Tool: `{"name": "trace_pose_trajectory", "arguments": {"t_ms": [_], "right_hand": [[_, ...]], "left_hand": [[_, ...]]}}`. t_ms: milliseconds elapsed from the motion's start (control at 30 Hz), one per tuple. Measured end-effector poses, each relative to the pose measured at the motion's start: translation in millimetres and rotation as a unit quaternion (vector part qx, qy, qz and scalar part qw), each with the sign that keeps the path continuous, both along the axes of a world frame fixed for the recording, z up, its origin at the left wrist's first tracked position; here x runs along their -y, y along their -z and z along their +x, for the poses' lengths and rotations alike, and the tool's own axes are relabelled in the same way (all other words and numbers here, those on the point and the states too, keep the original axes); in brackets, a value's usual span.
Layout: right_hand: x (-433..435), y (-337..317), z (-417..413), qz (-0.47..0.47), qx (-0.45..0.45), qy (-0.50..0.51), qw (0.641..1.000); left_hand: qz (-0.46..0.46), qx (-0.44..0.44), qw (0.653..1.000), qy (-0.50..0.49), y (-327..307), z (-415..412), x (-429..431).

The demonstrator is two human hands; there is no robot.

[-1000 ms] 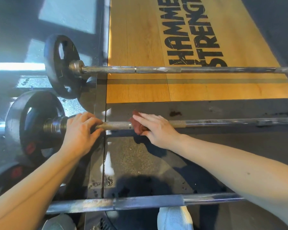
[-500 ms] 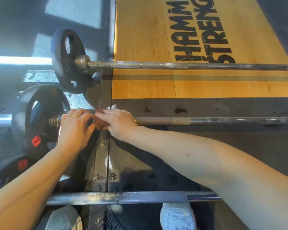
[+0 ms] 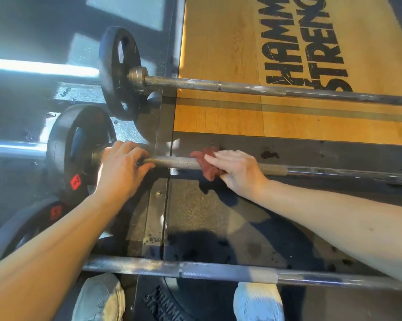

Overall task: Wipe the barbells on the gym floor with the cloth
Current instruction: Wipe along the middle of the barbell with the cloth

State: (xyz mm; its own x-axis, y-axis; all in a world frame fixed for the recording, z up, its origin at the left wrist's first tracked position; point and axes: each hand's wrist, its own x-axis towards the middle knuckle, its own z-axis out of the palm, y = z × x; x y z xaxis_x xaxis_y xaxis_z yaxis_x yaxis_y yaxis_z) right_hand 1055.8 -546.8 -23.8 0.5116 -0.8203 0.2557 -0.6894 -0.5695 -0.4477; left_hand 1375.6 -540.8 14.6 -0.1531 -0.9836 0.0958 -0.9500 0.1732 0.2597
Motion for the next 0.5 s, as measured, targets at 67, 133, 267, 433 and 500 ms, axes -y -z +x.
{"name": "trace_pose_trajectory", "arguments": {"t_ms": [67, 133, 267, 433, 500], "right_hand": [[6.2, 4.4, 42.1, 0.006, 0.010, -0.018, 1.000], [13.0, 4.0, 94.5, 0.020, 0.011, -0.034, 0.999], [16.2, -10.3, 167.6, 0.030, -0.022, -0.054, 0.998], [15.0, -7.8, 144.1, -0.033, -0.061, -0.118, 0.991], [13.4, -3.0, 112.2, -0.077, -0.065, -0.146, 0.984]], "left_hand": [[-0.007, 0.026, 1.000, -0.003, -2.9, 5.1, -1.9], [-0.017, 0.063, 0.998, -0.018, -5.5, 14.3, -5.0], [0.005, 0.067, 0.995, -0.072, -8.6, 33.5, -8.3], [0.017, 0.091, 0.994, -0.064, -10.8, 28.7, -9.9], [0.022, 0.095, 0.993, -0.074, -11.8, 22.1, -11.2]]}}
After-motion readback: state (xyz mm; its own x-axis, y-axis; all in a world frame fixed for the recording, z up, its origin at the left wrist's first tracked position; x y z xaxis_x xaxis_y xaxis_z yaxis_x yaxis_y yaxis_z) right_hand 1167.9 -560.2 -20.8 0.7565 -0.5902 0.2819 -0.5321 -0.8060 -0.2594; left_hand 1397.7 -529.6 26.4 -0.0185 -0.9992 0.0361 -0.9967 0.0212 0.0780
